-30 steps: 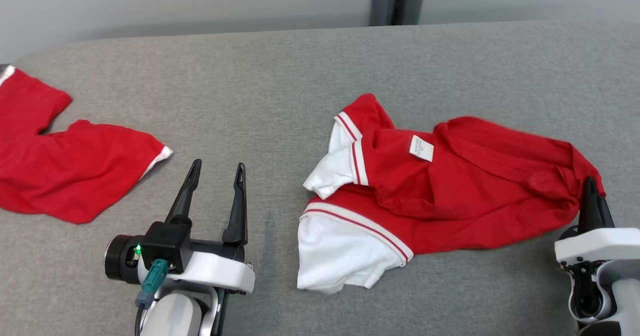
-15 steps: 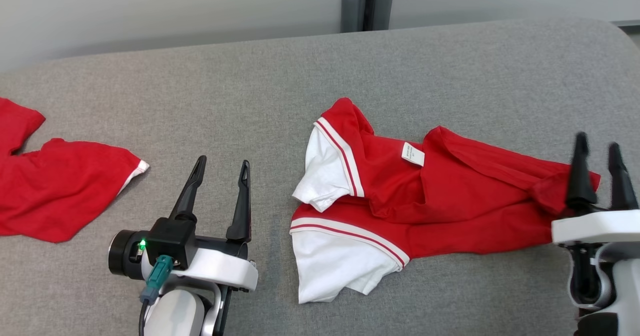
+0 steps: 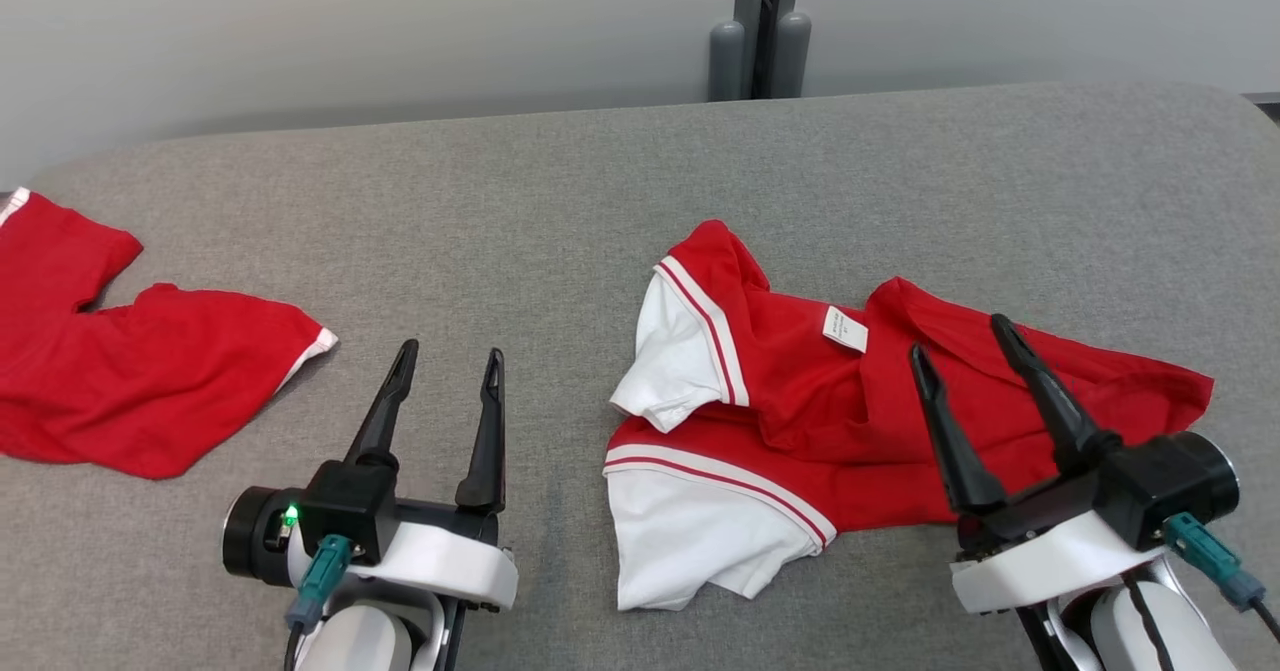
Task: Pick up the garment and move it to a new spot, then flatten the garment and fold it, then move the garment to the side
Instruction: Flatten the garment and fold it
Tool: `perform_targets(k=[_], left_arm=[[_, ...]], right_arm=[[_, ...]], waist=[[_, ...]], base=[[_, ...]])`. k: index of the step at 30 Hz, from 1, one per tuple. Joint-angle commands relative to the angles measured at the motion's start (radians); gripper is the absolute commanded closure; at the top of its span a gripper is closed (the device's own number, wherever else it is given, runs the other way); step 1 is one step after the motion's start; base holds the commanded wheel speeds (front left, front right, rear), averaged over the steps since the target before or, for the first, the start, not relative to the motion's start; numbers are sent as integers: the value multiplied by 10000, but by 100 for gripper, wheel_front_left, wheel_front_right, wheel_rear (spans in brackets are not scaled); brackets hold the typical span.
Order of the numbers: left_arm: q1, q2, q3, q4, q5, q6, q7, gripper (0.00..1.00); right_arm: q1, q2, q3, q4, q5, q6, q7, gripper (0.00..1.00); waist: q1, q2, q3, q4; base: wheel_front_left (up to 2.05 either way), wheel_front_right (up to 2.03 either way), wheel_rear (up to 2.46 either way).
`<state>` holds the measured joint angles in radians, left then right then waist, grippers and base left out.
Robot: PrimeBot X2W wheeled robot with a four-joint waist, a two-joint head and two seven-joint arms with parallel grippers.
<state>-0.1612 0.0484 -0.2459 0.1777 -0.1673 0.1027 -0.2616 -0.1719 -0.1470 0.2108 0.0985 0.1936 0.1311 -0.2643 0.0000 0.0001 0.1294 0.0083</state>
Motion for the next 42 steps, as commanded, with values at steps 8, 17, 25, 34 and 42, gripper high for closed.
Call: perform_targets(k=[8,17,25,34,42], left_arm=[[179,34,-26,-11,-36,11,-42,0],[-151,39,-346,-32,-234,109,-42,0],[-328,32,-566,14,-422,229,-42,0],[-395,36,-678,-4,-521,319,-42,0],[-453,37,-831,-27,-615,381,-42,0]], right_arm=[[236,-36,167,227,-535,-7,-8,0],[-981,-683,1981,2029,-845,-7,-8,0],[-2102,-959,2970,3734,-862,-7,-10,0],[-2812,-903,2847,4429,-147,-7,-8,100],[-3440,-1548,2083,4050,796,-7,21,100]], waist=[[0,-1,29,430],[0,-1,428,970],[0,-1,845,1599],[0,-1,1068,1885],[0,-1,1180,2007]], base=[[0,0,0],[0,0,0],[0,0,0],[0,0,0],[0,0,0]])
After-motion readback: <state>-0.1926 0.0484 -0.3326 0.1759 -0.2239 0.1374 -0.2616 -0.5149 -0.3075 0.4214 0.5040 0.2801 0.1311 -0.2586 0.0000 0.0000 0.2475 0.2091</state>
